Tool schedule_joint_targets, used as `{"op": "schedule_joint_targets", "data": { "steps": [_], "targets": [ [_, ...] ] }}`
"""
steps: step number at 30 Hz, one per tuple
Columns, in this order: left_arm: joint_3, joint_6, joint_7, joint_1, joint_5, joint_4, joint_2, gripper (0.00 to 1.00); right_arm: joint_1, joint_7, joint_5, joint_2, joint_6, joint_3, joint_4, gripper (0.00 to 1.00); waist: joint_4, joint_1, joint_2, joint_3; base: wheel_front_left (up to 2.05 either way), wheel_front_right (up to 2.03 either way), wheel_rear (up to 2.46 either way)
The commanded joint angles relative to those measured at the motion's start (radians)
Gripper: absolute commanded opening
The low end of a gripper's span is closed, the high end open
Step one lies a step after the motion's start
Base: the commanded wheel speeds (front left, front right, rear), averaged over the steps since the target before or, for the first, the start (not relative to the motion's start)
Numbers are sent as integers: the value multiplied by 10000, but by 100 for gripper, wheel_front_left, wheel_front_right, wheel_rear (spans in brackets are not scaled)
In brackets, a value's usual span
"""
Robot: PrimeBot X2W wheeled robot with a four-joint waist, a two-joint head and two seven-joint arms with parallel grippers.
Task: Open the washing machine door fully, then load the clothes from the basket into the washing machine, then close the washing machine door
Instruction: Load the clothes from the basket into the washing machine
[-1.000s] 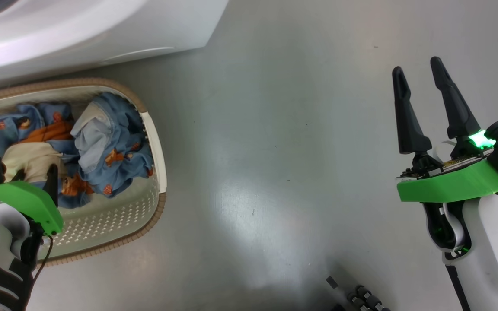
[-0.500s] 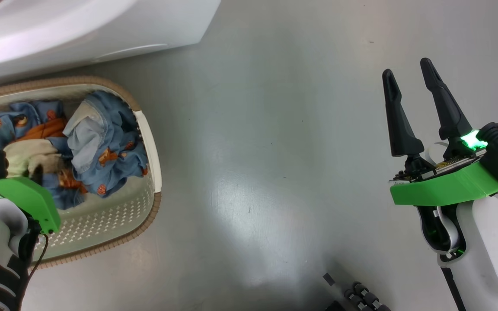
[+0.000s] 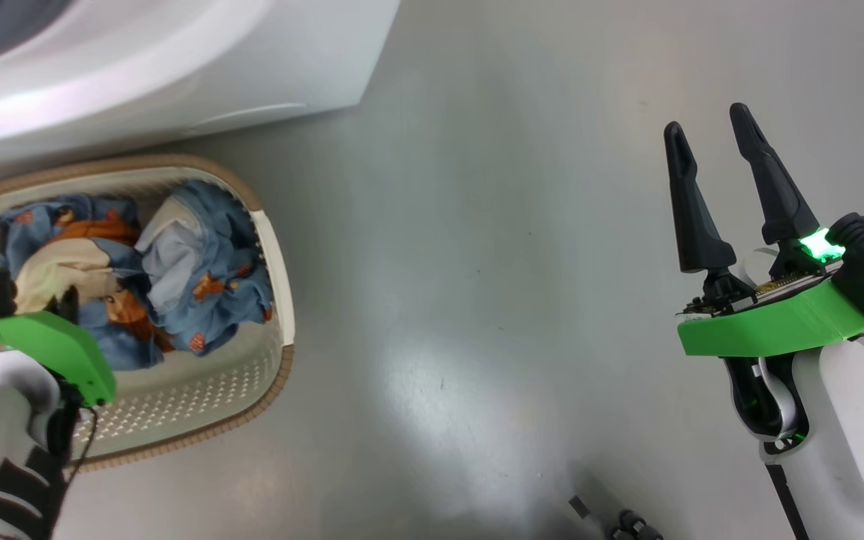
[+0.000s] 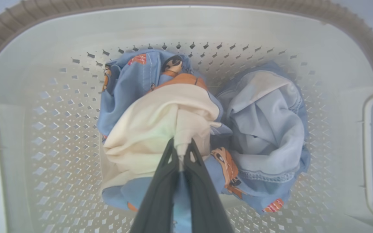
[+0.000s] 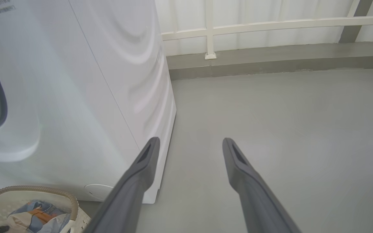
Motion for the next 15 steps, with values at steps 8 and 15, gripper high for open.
{"op": "schedule_joint_targets", "data": {
  "steps": [8,15],
  "targets": [
    [572,-29,-928,873,-476,1,-67,0,430,-80,66,-58,46,134,-7,100,501,0,0,-1143,0,0,0],
    [850,-311,-1337,1316,-641,-69,-299,0,699,-80,149,-114,46,187,188,100,749,0,0,-2069,0,0,0]
  ]
}}
